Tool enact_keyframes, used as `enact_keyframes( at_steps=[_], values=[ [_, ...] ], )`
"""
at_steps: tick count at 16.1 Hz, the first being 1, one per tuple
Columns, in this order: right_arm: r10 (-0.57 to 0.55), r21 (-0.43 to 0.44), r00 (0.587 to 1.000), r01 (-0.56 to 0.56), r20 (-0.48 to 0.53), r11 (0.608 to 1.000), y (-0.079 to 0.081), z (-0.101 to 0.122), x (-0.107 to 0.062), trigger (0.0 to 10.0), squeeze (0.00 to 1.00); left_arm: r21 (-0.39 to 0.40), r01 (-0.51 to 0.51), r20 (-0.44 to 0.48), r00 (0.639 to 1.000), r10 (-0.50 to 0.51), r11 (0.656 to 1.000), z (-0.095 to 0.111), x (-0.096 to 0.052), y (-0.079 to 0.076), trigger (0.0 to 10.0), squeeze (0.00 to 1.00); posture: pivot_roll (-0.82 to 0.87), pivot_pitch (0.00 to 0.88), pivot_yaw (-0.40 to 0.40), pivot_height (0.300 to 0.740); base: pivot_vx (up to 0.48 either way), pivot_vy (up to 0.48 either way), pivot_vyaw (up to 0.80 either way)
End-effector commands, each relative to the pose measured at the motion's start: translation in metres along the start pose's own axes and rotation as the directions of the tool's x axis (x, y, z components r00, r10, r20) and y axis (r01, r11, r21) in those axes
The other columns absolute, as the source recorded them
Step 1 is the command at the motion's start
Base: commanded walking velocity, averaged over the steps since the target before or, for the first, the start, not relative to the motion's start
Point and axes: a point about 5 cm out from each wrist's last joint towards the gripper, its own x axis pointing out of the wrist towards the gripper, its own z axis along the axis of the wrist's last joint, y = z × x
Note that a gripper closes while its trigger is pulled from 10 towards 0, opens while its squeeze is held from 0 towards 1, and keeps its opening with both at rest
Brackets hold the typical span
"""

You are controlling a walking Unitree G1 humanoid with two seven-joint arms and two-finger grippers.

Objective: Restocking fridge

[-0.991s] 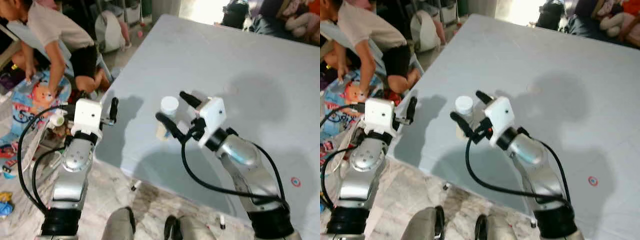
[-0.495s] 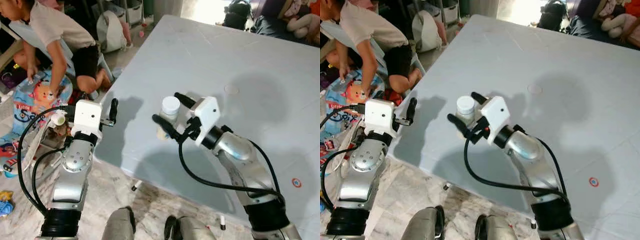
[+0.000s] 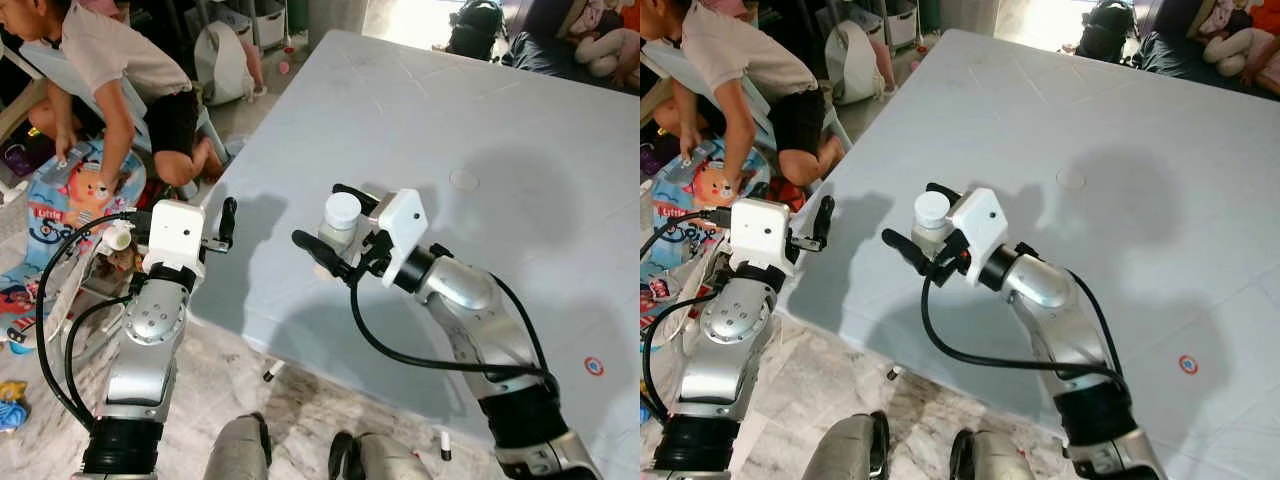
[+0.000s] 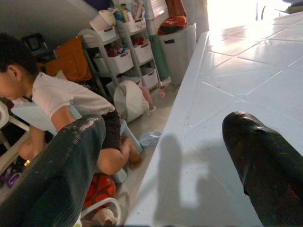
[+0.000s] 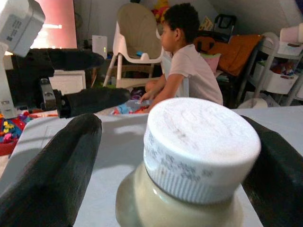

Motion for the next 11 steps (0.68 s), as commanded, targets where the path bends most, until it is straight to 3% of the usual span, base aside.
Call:
enact_keyframes(
  at_steps=[1,2,11],
  values=[
    [0.009,-0.013,1.0,-0.009,0.007,1.0,0.0,0.001,0.003,10.0,0.0,-0.001,-0.001,-0.001,1.0,0.001,1.0,0.001,-0.002,0.0,10.0,0.0,0.01,0.107,-0.035,0.74,0.0,0.0,0.0],
    [0.011,-0.01,1.0,-0.01,0.009,1.0,-0.001,0.0,0.007,0.0,0.0,-0.001,0.002,-0.002,1.0,-0.002,1.0,0.001,-0.002,-0.002,10.0,0.0,0.01,0.108,-0.037,0.74,0.0,0.0,0.0],
    [0.011,0.018,1.0,-0.011,0.019,1.0,0.002,-0.008,0.014,0.0,0.0,-0.015,0.024,-0.03,0.999,-0.025,1.0,-0.005,-0.009,-0.007,10.0,0.0,0.02,0.097,-0.028,0.74,0.0,0.0,0.0]
  ],
)
